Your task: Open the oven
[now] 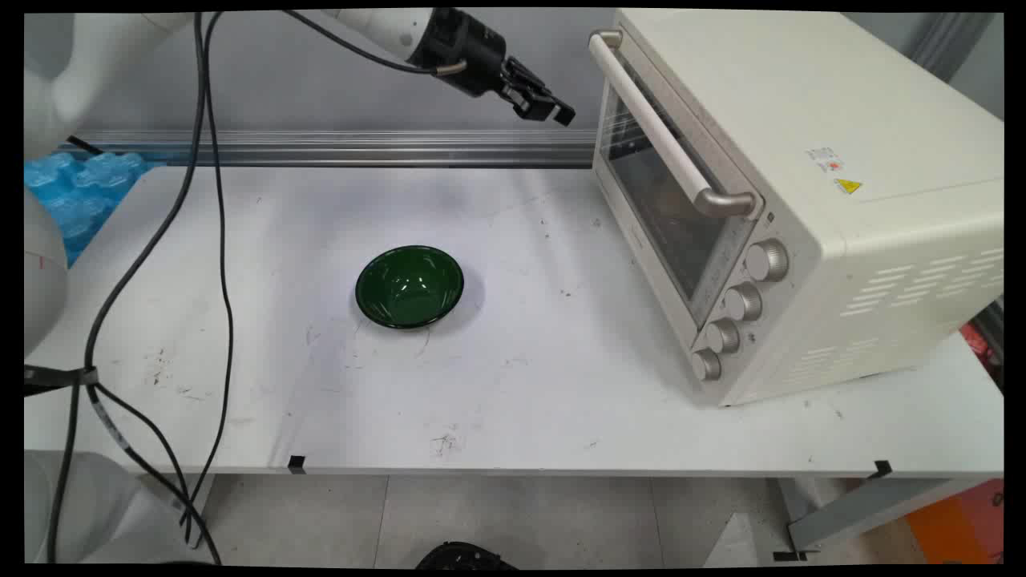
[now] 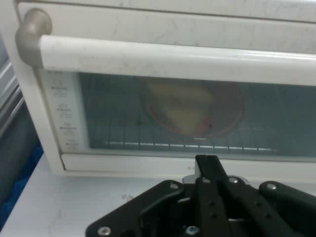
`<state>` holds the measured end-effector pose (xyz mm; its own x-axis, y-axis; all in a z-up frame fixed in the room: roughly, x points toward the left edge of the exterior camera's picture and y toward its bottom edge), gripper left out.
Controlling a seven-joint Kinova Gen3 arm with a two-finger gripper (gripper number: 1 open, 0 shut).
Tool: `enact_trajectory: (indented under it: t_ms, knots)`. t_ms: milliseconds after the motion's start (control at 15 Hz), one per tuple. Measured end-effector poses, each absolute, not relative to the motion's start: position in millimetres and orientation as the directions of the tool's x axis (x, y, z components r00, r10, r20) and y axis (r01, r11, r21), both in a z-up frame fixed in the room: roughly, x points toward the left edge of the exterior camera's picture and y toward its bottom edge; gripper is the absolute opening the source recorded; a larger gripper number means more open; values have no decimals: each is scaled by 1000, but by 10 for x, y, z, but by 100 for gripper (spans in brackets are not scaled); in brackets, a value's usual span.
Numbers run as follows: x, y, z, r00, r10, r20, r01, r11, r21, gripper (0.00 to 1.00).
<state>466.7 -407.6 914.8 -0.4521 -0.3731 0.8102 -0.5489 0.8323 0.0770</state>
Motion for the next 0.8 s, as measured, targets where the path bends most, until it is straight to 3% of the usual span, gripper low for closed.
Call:
enact_trajectory:
  t_ms: [800]
  knots:
    - [4546, -4112, 9591, -537, -340, 772, -506, 862, 28, 0]
